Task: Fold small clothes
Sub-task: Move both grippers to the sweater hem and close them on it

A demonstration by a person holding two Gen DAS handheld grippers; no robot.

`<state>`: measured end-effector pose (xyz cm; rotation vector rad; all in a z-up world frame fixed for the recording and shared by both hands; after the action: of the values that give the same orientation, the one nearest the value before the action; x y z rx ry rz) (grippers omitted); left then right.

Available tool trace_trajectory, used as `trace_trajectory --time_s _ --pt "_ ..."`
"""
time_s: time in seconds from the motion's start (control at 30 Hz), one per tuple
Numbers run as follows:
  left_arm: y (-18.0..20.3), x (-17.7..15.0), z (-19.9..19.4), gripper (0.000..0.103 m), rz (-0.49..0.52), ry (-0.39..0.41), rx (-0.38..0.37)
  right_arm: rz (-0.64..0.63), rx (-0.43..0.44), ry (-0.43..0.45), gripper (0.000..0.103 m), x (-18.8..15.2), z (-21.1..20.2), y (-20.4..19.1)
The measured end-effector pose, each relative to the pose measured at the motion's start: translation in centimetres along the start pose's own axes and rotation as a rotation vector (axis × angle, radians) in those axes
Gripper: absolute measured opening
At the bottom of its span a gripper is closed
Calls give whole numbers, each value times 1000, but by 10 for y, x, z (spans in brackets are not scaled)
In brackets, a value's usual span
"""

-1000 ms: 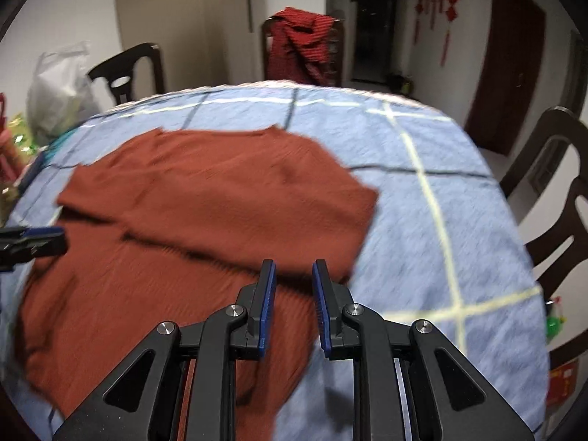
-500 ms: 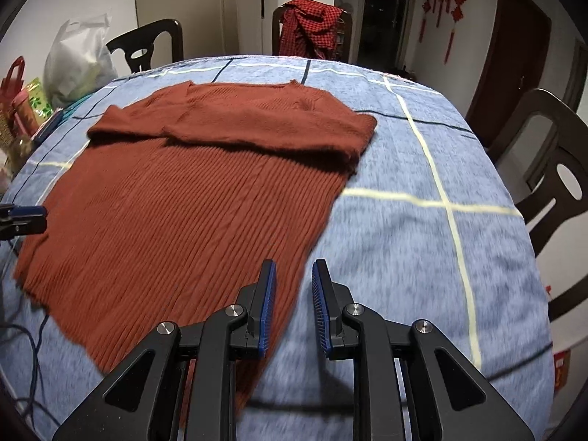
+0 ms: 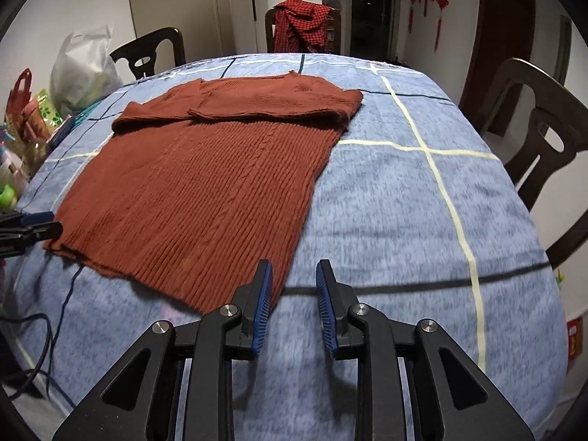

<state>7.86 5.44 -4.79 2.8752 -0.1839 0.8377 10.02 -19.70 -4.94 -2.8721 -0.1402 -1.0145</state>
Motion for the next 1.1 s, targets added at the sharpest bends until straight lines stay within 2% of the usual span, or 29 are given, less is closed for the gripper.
trace_trajectory --time_s 0.1,0.23,0.43,0.5,0.6,0.67,0.73,0.8,0.87,0.93,1.0,1.03,1.1 --pt "-2 0 -1 64 -32 5 -15 31 31 -10 28 -5 1 -4" --pt "-1 -3 -4 64 -58 7 -46 81 109 -23 41 -10 3 -11" --pt "3 -3 -5 64 -65 5 -60 91 88 -9 42 -10 3 -15" --pt "3 -2 -6 63 -88 2 -85 107 94 -9 42 -10 3 -16" --pt "1 -2 -8 63 -143 -7 -153 138 108 -9 40 -10 3 -14" --pt "1 -2 -8 63 -178 -13 -189 156 112 -10 34 -10 3 -12" --pt "4 -3 -8 63 -183 -22 -206 173 128 -13 27 -10 3 -11" --pt "5 -3 -8 62 -177 -18 -202 176 128 -10 25 -11 3 -10" --pt "8 -4 -7 52 -194 -32 -228 176 129 -8 25 -11 3 -11" --pt "10 -4 -5 52 -221 -42 -270 178 129 -9 23 -11 3 -10" --pt "8 -4 -4 45 -220 -46 -264 190 134 -6 22 -12 2 -8" --pt "6 -5 -4 38 -224 -49 -257 194 139 -2 21 -12 2 -8" --pt "3 -7 -5 35 -245 -52 -263 192 140 4 20 -12 2 -8"
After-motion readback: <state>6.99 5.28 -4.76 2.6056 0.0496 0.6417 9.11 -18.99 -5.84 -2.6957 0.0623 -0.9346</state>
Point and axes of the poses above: each gripper's, at about its wrist camera, not at the fingertips, and z roughly the way its jaws point, y to its right, x to its top, the point moved 9 cm from there along z, roughly the way its jaws point, and after that the axes turned 2 degrees about x, right-handed, at the moved point
